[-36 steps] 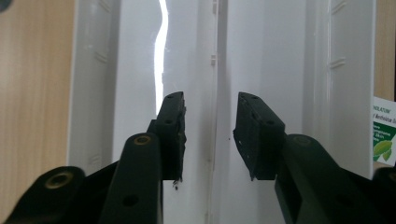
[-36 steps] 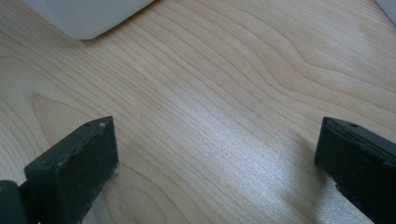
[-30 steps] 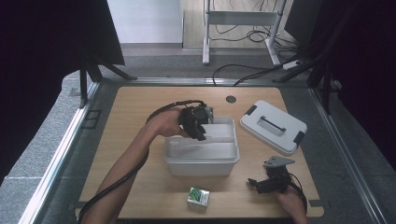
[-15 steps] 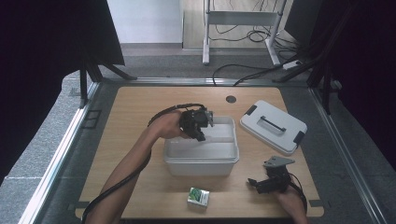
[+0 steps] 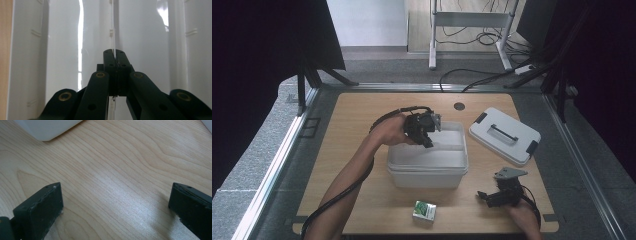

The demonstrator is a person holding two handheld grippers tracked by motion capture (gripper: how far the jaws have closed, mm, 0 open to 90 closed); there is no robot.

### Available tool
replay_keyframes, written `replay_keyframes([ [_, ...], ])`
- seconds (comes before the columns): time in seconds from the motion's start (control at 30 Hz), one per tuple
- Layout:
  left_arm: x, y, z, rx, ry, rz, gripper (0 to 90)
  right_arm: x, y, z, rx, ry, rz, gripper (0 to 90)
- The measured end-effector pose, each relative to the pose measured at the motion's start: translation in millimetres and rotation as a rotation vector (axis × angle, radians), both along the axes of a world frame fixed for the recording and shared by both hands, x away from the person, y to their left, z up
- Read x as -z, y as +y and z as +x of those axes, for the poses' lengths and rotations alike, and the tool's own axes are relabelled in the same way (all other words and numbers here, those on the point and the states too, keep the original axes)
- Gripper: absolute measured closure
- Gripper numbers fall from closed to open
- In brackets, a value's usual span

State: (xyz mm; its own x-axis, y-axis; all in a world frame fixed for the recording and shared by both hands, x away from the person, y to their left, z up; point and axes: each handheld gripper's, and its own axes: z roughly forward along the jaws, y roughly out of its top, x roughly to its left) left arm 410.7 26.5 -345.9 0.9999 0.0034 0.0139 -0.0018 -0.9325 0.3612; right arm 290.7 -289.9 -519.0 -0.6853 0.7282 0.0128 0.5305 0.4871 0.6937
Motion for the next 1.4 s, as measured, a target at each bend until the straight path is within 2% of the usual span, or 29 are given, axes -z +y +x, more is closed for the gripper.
replay_keyframes([
  [0.13, -18.3, 4.1, -1.7, -0.016, -0.011, -0.028, 89.2, 0.1, -0.1, 0.2, 0.000, -0.003, -0.001, 0.0],
  [0.23, -25.8, 7.1, -2.6, -0.029, -0.021, -0.033, 89.2, 0.1, -0.1, 0.2, 0.000, -0.003, 0.000, 0.0],
  [0.47, -30.0, 22.8, -6.1, -0.085, -0.020, -0.037, 89.2, 0.1, -0.1, 0.2, 0.000, -0.003, 0.000, 0.0],
  [0.67, -32.7, 47.5, -7.4, -0.171, -0.025, -0.030, 89.1, 0.1, 0.0, 0.2, 0.000, -0.002, 0.000, 0.0],
  [0.73, -33.2, 55.1, -8.4, -0.205, -0.020, -0.045, 89.1, 0.1, -0.1, 0.2, 0.000, -0.003, -0.001, 0.0],
  [1.2, -42.7, 114.8, -12.7, -0.393, -0.030, -0.053, 89.1, 0.1, 0.0, 0.1, 0.000, -0.002, 0.000, 0.0],
  [1.4, -43.8, 140.8, -18.0, -0.454, -0.035, -0.053, 89.1, 0.1, 0.0, 0.1, -0.001, -0.002, -0.001, 0.0],
])
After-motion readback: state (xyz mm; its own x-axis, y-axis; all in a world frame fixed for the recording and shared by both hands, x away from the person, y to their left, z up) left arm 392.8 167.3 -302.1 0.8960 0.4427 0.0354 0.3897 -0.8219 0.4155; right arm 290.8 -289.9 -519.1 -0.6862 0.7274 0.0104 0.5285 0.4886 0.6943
